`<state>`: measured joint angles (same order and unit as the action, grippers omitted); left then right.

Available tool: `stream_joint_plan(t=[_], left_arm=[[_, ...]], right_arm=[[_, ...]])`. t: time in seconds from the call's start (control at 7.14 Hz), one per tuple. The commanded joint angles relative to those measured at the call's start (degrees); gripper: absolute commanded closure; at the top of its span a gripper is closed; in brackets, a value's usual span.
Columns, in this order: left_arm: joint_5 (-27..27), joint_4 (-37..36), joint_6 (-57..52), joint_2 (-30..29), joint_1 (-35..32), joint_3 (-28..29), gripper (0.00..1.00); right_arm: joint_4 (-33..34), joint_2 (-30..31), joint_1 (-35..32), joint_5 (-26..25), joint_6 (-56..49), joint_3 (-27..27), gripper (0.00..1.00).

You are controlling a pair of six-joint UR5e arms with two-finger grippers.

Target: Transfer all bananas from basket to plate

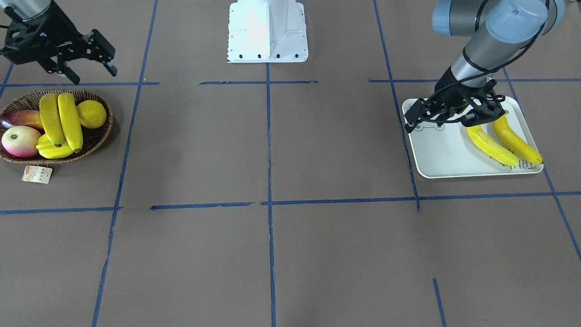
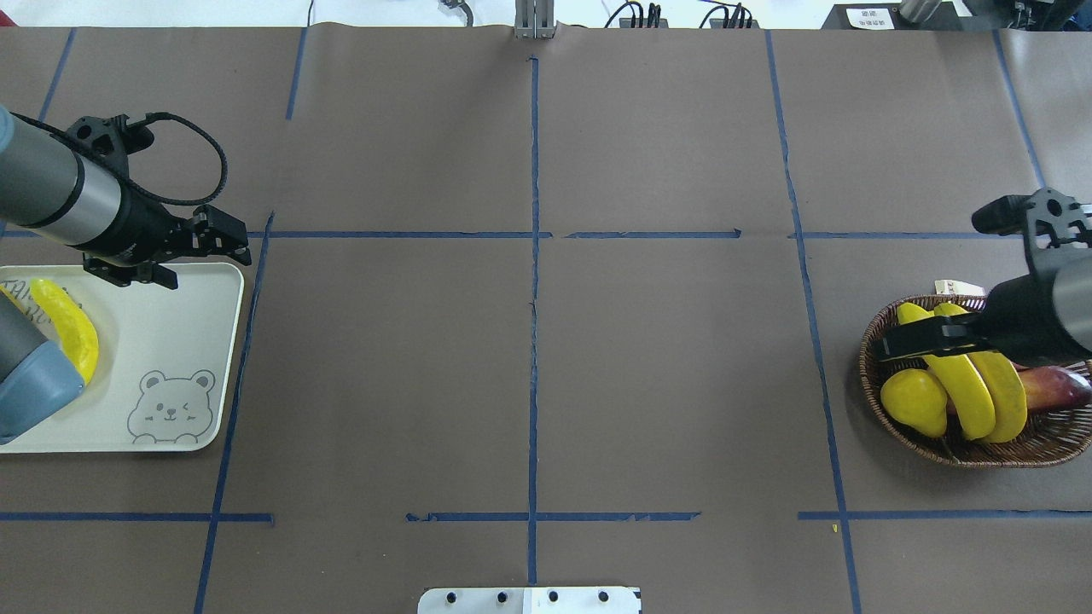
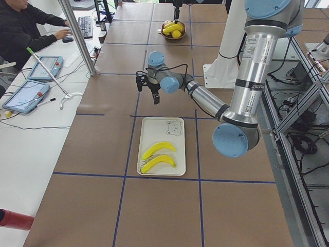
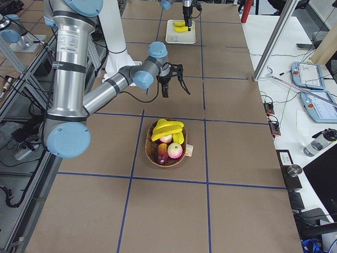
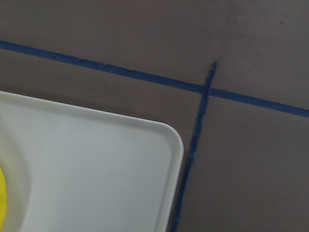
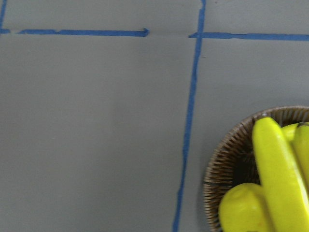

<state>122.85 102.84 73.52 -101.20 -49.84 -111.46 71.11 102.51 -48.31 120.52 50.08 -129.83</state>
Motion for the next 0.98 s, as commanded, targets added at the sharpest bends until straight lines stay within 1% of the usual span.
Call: stream_joint_plan(t=[0.0, 0.14, 0.28, 0.56, 0.7, 0.84], left_arm=[[0.0, 0.0, 2.7, -1.6, 1.4, -0.1, 0.0], [-0.2, 0.0, 3.9, -2.8, 2.2, 0.2, 0.0], [-0.5, 0.1, 4.8, -3.2, 3.0, 0.3, 0.0], [-0.5, 0.1, 5.2, -3.6, 3.2, 0.3, 0.0], [-0.5, 0.1, 5.2, -3.6, 3.3, 0.7, 0.0], [-0.5, 0.1, 5.2, -3.7, 3.7, 0.9, 0.0]], right_arm=[[-1.1, 5.5, -7.4, 0.4, -19.9, 3.9, 0.0], [-1.1, 5.9, -9.7, 0.4, -26.3, 6.1, 0.0], [-1.1, 6.4, -10.6, 0.3, -29.7, 7.7, 0.0], [-1.1, 5.6, -10.3, 0.3, -29.3, 10.8, 0.04], [-1.0, 5.6, -10.2, 0.5, -29.2, 11.5, 0.09], [-1.1, 5.6, -10.0, 2.8, -29.4, 13.3, 0.13]])
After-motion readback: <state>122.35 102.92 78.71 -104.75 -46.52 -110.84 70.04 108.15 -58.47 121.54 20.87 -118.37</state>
